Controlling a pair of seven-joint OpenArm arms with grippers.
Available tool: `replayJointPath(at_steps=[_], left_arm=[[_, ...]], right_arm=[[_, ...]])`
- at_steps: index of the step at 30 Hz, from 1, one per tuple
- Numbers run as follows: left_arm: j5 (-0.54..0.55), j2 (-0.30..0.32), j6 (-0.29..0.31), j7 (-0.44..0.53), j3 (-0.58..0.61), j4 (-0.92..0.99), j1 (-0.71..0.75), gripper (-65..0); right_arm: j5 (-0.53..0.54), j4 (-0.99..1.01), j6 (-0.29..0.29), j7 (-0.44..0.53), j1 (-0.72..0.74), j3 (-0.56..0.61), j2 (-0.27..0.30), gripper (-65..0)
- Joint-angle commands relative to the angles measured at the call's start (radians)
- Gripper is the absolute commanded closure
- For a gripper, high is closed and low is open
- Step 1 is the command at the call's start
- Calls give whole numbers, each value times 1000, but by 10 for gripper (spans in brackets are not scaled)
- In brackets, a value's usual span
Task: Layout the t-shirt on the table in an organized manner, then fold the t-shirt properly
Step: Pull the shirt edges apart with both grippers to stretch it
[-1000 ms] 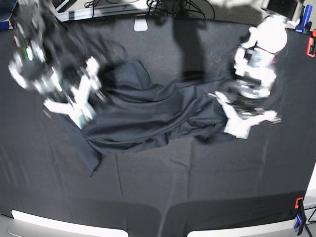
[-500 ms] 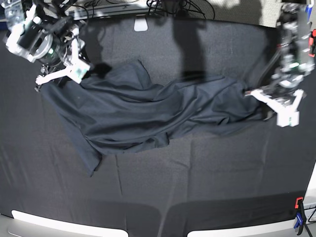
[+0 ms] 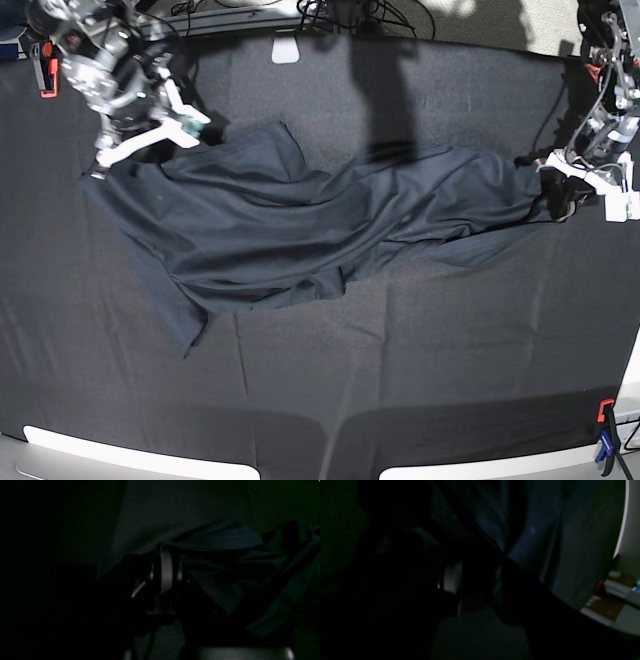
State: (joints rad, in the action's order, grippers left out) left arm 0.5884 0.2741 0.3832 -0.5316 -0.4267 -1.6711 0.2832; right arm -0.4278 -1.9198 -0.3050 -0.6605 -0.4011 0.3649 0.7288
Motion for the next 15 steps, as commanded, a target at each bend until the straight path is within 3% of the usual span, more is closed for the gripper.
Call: replayJointPath(at_steps=[1, 5, 15], left_arm=[[15, 11, 7, 23, -8, -19, -3, 0], [16, 11, 7, 24, -8, -19, -3, 0], [15, 11, 7, 24, -8, -19, -3, 0]], right_arm=[[-33, 4, 46, 11, 24, 16, 16, -240], [-83, 48, 126, 10, 88, 100, 16, -240], [-83, 59, 125, 27, 173, 256, 16, -239]])
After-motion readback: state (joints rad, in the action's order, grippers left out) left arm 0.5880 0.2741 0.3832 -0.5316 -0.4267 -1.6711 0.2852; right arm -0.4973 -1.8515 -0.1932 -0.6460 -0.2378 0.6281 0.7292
